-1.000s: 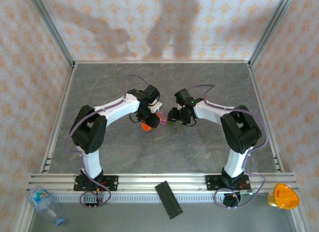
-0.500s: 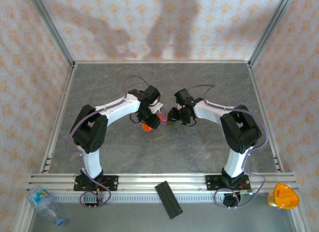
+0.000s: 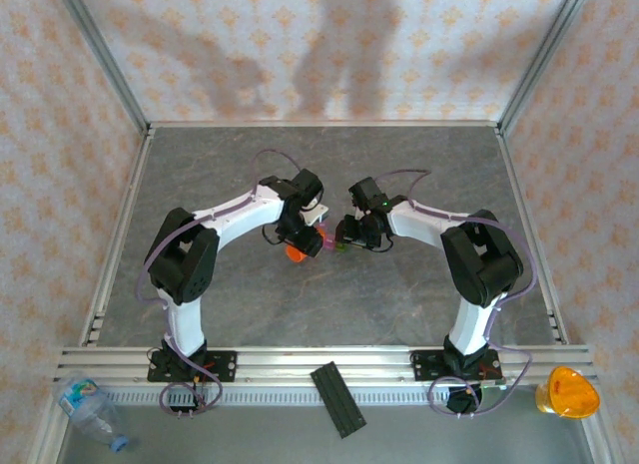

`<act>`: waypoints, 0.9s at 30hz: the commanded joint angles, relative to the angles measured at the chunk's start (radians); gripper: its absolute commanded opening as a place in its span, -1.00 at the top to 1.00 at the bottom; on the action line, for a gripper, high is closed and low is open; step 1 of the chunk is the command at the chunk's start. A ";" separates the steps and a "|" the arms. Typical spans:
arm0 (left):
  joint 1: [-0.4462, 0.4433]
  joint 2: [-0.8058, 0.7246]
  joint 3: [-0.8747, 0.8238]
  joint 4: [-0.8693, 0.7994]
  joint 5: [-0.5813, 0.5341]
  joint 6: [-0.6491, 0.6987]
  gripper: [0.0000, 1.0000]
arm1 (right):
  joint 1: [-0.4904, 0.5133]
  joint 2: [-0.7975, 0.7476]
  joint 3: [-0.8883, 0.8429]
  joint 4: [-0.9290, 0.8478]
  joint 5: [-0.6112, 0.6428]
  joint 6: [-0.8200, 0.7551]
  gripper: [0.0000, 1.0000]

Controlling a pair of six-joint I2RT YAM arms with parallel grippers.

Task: Sort the pills into containers

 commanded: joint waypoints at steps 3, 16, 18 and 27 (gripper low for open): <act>-0.013 0.041 0.047 -0.071 -0.042 0.018 1.00 | 0.010 0.054 -0.013 -0.067 0.058 -0.007 0.13; -0.019 0.046 0.082 -0.100 -0.046 0.027 1.00 | 0.010 0.054 -0.014 -0.068 0.058 -0.007 0.13; -0.020 0.044 0.088 -0.106 -0.047 0.029 1.00 | 0.010 0.054 -0.014 -0.067 0.059 -0.007 0.13; -0.024 0.054 0.108 -0.133 -0.039 0.037 1.00 | 0.010 0.055 -0.011 -0.070 0.057 -0.008 0.13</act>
